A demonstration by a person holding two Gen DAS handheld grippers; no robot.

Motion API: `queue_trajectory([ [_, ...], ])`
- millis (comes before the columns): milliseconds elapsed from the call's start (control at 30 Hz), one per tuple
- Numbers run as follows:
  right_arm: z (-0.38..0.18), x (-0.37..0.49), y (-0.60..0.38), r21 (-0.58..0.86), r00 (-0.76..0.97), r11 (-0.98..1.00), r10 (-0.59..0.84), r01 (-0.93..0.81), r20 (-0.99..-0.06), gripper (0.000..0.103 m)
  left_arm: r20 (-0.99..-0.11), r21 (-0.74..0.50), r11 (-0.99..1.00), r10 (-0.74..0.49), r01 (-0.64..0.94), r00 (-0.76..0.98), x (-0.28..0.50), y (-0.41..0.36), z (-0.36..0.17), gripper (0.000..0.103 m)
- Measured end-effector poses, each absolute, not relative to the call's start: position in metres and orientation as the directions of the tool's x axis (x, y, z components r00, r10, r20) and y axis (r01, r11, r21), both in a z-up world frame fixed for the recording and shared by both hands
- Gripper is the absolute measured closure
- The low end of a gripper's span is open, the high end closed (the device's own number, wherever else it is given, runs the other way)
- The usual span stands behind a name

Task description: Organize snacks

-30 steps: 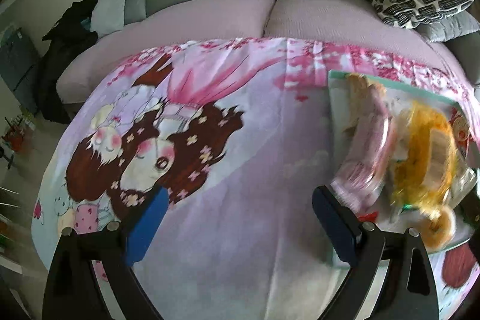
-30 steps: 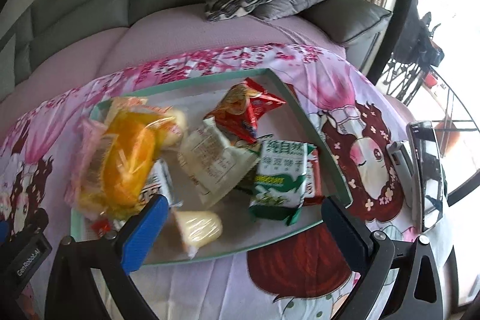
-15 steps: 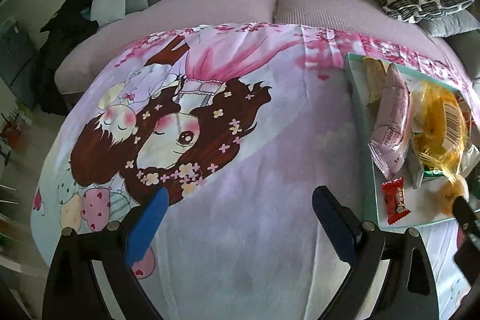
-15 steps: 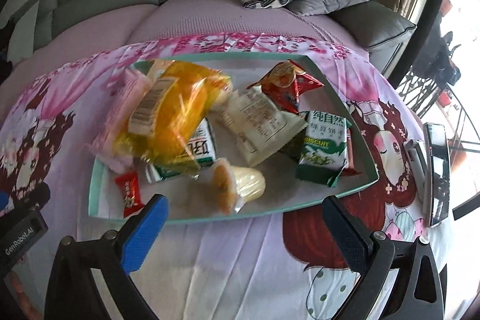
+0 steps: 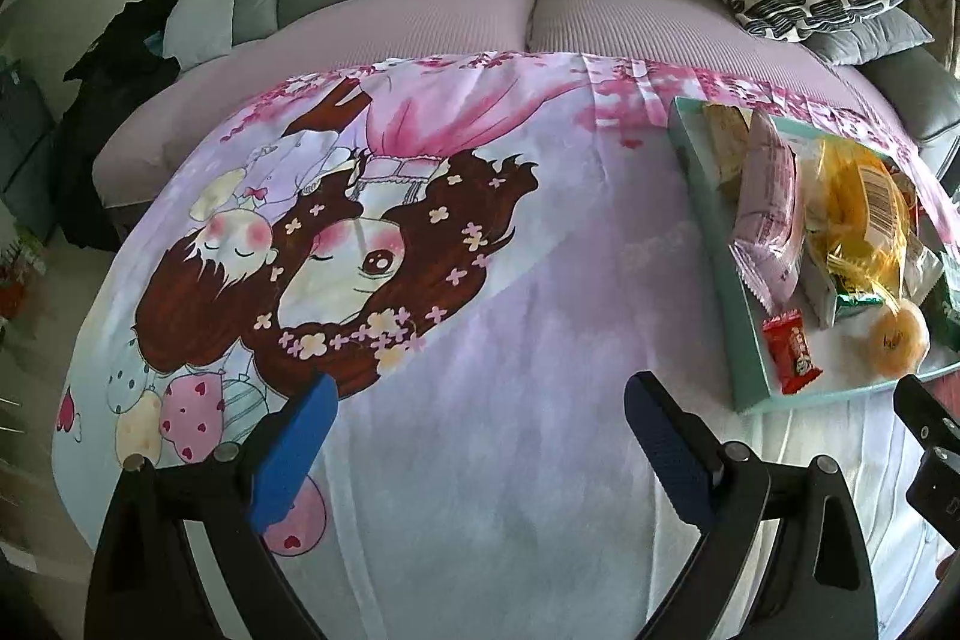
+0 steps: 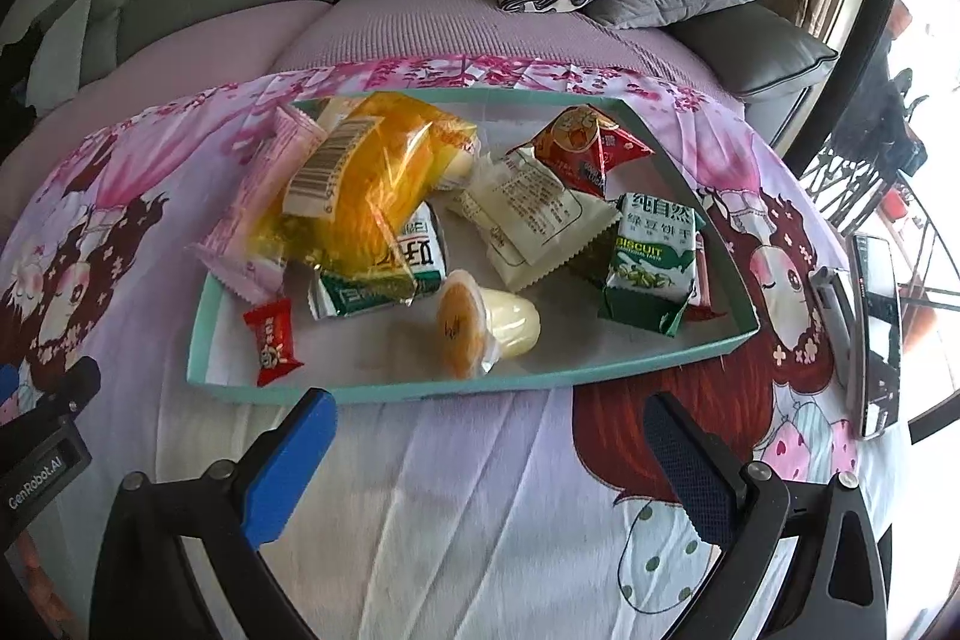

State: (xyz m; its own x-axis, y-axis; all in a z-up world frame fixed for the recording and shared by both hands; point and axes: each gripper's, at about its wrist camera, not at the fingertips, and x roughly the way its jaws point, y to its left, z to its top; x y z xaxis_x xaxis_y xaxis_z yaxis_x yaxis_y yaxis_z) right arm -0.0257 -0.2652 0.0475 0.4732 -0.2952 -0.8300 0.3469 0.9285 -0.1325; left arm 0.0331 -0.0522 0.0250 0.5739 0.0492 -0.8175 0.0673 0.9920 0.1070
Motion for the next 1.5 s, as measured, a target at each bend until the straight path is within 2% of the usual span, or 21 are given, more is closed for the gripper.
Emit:
queue_trajectory([
  [533, 0.044, -0.028, -0.251, -0.144, 0.486, 0.943, -0.281, 0.300, -0.828, 0.000, -0.835, 0.099, 0.992, 0.039, 0.079, 0.549, 0.025, -0.044, 0.016, 0.006],
  [1500, 0.044, -0.028, -0.269, -0.081, 0.528, 0.942, -0.253, 0.326, -0.810, 0.000, -0.837, 0.026, 0.998, -0.007, 0.054, 0.546, 0.037, -0.032, 0.014, 0.006],
])
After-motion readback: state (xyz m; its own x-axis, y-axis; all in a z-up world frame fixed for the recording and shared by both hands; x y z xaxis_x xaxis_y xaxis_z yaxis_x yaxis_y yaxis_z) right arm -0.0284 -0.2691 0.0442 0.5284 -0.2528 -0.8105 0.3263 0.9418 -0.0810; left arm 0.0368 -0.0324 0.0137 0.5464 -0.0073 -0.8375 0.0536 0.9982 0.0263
